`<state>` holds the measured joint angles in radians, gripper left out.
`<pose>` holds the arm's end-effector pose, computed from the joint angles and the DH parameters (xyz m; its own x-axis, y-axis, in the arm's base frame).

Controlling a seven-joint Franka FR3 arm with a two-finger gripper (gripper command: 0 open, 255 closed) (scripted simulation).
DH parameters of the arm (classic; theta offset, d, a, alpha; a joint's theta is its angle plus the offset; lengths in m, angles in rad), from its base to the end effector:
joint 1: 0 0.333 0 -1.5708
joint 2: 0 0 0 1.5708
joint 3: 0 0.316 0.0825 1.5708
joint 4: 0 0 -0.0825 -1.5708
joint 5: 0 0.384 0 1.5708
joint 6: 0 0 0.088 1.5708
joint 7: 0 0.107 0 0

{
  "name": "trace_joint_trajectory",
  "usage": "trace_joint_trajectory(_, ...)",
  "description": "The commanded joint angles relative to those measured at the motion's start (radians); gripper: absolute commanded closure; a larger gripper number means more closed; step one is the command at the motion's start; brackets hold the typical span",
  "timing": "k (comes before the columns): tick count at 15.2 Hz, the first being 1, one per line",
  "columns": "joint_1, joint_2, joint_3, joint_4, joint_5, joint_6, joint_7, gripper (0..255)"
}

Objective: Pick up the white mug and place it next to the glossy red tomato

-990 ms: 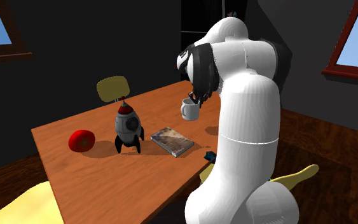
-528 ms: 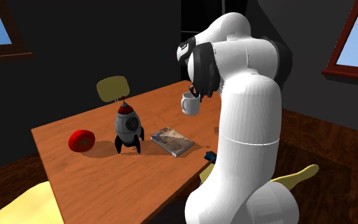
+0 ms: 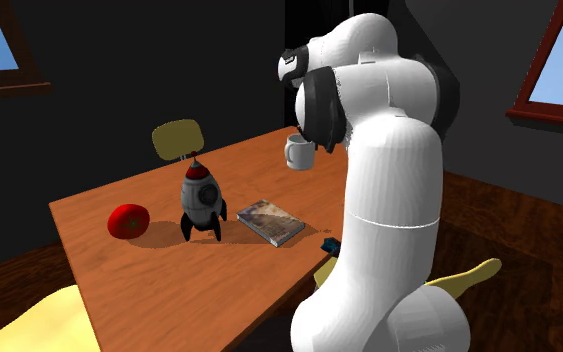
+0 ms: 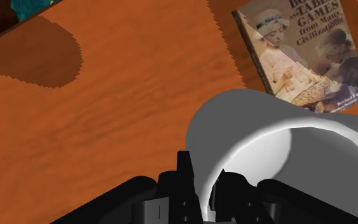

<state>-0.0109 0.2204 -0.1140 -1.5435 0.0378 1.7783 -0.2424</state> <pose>0.6278 -0.0690 0.5257 0.9935 0.1126 0.0183 0.1128 -0.9936 -0.0081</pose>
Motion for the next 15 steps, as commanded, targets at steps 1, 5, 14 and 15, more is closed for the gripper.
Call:
trace_joint_trajectory(1, -0.001, -0.004, 0.000, 0.014, 0.000, -0.018, 0.000, 255)
trace_joint_trajectory(5, 0.050, -0.103, 0.030, -0.117, -0.017, 0.016, 0.081, 255)
trace_joint_trajectory(14, 0.150, -0.267, 0.121, -0.320, -0.030, 0.057, 0.275, 255)
trace_joint_trajectory(15, 0.161, -0.281, 0.133, -0.336, -0.029, 0.060, 0.297, 255)
